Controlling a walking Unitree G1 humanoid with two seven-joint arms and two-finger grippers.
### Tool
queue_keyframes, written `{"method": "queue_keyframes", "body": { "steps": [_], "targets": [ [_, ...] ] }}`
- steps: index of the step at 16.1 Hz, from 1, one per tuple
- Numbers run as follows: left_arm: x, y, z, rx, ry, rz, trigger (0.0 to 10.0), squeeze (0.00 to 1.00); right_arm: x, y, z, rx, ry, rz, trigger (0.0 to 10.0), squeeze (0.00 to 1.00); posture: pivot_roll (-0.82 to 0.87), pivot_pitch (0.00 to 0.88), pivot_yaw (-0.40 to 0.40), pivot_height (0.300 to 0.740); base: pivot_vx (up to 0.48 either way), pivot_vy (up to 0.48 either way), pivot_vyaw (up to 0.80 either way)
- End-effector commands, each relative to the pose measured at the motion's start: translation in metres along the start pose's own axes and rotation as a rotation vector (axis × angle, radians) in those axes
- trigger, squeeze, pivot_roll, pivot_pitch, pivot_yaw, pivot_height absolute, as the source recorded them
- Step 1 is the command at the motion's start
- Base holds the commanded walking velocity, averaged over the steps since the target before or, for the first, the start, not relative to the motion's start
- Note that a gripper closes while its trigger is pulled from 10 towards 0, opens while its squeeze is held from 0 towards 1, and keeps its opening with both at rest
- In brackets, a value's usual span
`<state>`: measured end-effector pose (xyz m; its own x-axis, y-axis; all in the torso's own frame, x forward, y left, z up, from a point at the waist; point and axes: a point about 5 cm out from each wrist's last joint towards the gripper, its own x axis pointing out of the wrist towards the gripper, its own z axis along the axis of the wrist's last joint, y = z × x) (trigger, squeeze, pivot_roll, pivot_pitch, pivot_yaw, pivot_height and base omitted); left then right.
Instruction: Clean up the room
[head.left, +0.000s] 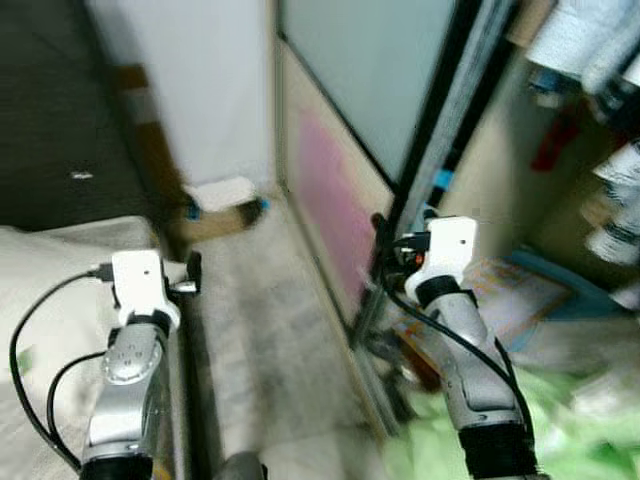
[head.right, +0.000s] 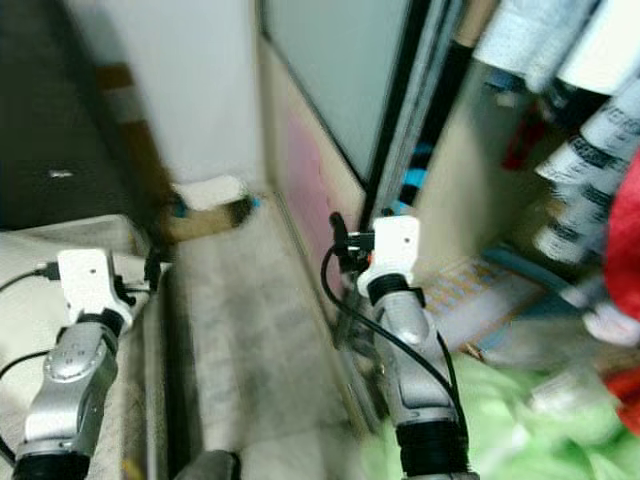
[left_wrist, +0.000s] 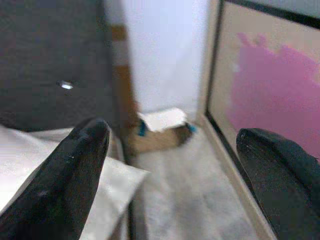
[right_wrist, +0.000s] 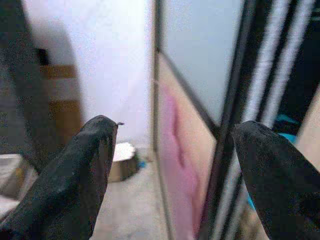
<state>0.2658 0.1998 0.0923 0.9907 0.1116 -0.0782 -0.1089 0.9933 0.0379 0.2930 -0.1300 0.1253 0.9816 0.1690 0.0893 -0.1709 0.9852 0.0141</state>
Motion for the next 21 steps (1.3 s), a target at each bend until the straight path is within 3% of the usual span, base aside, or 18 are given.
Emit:
{"method": "queue_keyframes", "body": {
  "steps": [1,10,21],
  "targets": [
    [-0.0006,-0.0047,0.0013,0.002,-0.011,-0.008,10.0,0.0,-0.0015,-0.0073,-0.002,-0.006,0.006,-0.021,10.0,0.0,0.03,0.009,-0.069,0.74,0.0,0.0,0.8],
    [-0.0035,-0.0115,0.003,0.018,-0.027,-0.078,10.0,0.0,0.0005,-0.0023,-0.0052,0.011,0.006,-0.002,10.0,0.0,0.06,0.0,-0.062,0.74,0.0,0.0,0.8],
    [-0.0004,-0.011,0.0054,0.003,-0.03,-0.053,10.0,0.0,0.0063,-0.001,-0.004,0.016,-0.006,0.019,10.0,0.0,0.06,0.0,-0.06,0.74,0.0,0.0,0.8]
  ]
}}
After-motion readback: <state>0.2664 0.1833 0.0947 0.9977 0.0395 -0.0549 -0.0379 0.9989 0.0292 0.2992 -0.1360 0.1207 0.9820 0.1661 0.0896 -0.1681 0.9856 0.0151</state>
